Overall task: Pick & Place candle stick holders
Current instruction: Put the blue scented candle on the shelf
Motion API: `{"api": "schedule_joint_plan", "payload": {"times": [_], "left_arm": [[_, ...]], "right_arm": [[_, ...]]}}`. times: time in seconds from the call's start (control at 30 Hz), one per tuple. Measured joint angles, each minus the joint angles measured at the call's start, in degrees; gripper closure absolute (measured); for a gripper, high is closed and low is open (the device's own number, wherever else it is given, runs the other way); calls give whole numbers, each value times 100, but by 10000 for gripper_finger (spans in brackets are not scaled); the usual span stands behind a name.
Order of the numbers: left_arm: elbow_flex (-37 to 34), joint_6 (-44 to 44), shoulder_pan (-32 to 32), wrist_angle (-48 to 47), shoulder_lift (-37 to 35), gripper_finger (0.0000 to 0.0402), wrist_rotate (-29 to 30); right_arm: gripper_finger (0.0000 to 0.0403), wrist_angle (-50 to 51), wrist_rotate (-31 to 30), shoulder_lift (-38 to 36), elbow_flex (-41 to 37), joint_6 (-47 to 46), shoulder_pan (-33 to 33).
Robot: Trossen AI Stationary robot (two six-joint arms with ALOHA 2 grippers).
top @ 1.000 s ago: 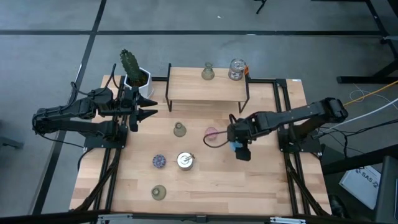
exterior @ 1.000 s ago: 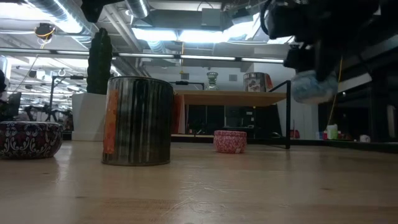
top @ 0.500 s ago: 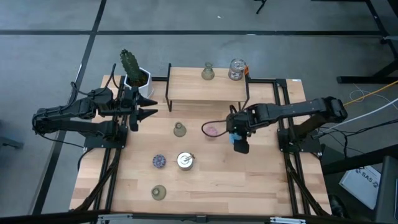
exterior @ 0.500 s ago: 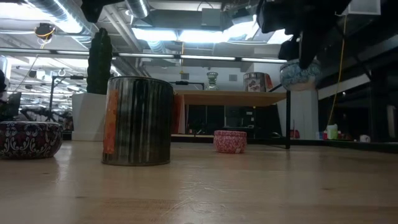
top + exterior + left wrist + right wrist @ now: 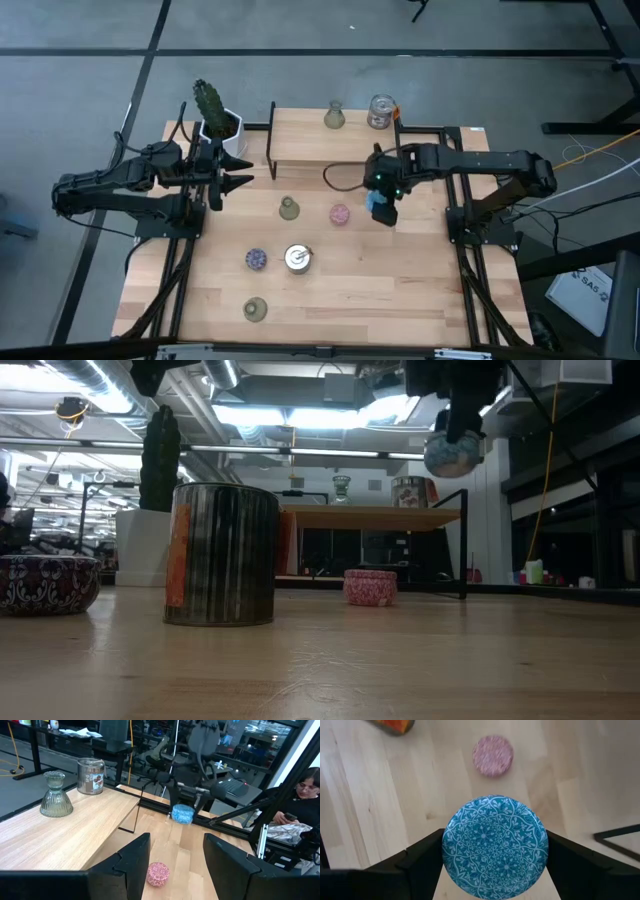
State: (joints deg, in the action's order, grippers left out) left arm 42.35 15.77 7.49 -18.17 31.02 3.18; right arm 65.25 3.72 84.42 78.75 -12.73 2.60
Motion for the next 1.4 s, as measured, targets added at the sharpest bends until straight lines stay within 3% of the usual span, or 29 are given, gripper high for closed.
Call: {"api": "schedule_joint_plan", "payload": {"times": [0.33,0.7,1.4], "left_arm": [[0,0,0,0,-2,222,2],[0,0,0,-2,-2,222,4],[-2,-2,0,-4,-2,222,20]], "right_arm": [[92,944,-12,643,1311,277,527],[92,1267,-250,1461,2648,608,774],[92,668,-224,1882,2788,279,1723]]}}
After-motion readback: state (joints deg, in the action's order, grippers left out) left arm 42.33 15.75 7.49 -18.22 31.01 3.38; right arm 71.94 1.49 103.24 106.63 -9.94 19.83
